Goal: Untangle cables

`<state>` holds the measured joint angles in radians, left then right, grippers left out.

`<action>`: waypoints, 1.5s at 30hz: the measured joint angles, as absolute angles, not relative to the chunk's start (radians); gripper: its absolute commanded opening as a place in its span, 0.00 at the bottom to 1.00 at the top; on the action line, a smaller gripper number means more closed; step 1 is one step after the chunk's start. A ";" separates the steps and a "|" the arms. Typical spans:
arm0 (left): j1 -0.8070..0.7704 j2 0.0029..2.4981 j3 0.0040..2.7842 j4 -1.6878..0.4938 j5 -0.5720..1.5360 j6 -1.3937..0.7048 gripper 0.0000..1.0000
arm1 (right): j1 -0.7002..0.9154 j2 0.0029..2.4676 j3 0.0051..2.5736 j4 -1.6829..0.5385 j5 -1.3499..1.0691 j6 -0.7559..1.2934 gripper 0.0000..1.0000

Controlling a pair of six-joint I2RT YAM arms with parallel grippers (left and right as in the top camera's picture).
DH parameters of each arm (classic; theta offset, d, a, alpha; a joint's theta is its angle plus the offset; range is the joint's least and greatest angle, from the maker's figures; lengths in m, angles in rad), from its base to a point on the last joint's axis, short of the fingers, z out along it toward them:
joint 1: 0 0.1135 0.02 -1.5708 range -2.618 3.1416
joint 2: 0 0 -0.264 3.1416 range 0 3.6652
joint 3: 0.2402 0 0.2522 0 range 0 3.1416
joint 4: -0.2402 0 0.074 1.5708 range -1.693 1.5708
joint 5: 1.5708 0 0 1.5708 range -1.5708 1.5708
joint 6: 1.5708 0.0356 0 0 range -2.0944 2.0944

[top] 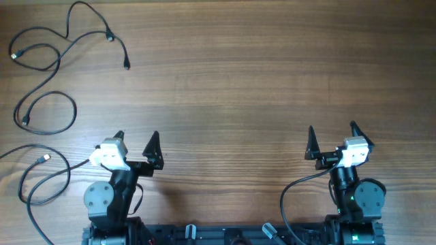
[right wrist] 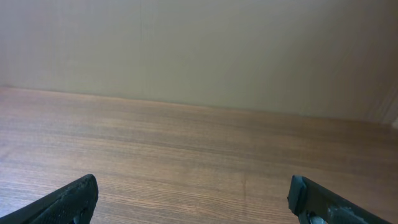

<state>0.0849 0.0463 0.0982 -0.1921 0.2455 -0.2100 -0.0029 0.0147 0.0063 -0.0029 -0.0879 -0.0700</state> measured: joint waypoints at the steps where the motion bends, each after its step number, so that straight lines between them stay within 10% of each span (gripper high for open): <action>1: 0.085 0.034 0.090 -0.192 0.245 -0.210 1.00 | -0.003 0.015 0.006 -0.003 -0.088 -0.070 1.00; 45: -0.012 0.014 0.016 -0.075 -0.048 -0.088 1.00 | -0.003 0.015 0.006 -0.003 -0.088 -0.070 1.00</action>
